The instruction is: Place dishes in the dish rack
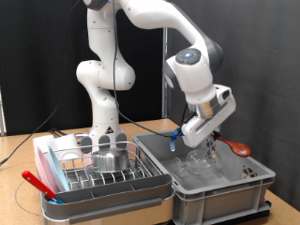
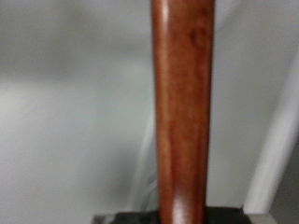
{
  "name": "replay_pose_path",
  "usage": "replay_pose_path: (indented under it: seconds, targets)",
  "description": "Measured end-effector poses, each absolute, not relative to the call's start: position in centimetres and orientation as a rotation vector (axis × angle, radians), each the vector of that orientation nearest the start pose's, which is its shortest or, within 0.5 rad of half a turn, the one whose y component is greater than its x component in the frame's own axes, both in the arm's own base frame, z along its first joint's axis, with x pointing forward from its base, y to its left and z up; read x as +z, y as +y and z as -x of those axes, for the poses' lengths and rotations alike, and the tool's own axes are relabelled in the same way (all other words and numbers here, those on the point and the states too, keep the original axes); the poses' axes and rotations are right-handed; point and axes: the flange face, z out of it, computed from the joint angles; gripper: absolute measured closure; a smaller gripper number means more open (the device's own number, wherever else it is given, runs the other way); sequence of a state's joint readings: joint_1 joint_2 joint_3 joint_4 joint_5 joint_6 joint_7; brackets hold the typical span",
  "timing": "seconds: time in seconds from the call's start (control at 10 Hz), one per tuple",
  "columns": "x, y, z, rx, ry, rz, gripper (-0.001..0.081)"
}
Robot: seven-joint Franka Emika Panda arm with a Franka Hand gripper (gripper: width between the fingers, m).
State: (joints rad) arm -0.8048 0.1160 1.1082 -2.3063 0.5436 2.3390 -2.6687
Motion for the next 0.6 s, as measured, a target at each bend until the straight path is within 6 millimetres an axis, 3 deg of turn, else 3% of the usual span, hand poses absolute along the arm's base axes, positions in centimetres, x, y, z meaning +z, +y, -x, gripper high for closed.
replay_pose_path:
  seconds: [0.3,0.4,0.6]
  targets:
    - [34.7,16.4,-49.2,0.986,3.243,-1.042,0.0715]
    - [34.6,16.3,-49.1,0.948,3.234,-1.128,0.0715]
    - [34.6,16.6,-48.9,1.176,3.159,-1.374,0.0715]
